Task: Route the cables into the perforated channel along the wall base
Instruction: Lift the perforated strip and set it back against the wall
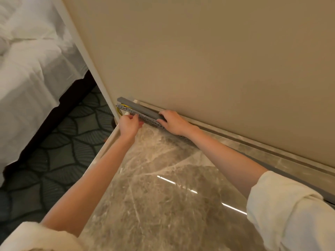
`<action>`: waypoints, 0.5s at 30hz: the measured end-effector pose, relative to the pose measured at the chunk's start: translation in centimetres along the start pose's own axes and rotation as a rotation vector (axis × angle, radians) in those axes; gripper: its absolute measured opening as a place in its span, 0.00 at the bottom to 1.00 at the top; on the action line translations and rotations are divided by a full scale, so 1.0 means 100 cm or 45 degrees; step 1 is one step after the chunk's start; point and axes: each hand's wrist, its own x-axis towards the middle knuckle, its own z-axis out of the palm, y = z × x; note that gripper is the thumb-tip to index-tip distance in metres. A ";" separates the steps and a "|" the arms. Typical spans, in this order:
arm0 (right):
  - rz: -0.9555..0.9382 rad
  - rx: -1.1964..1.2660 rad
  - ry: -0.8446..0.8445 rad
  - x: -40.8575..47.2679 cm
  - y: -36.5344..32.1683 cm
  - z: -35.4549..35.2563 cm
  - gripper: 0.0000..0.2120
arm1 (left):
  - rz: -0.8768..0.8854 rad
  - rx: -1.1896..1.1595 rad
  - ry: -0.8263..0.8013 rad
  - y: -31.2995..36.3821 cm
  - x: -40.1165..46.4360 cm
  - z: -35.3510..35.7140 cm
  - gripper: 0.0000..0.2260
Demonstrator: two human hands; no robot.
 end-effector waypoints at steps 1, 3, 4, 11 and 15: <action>0.004 0.002 0.001 0.002 0.000 0.000 0.11 | -0.051 -0.115 -0.034 -0.001 0.002 0.001 0.12; 0.013 -0.034 -0.025 0.005 0.001 -0.001 0.12 | -0.128 -0.352 -0.098 0.001 0.005 0.000 0.13; 0.013 -0.072 -0.042 0.006 0.001 -0.001 0.12 | -0.156 -0.455 -0.133 0.003 0.005 0.001 0.13; -0.019 -0.236 -0.053 0.007 -0.002 -0.003 0.13 | -0.281 -0.933 -0.359 0.002 0.004 0.003 0.14; -0.040 -0.288 -0.043 0.006 -0.005 -0.005 0.13 | -0.305 -0.996 -0.341 0.002 0.003 0.003 0.12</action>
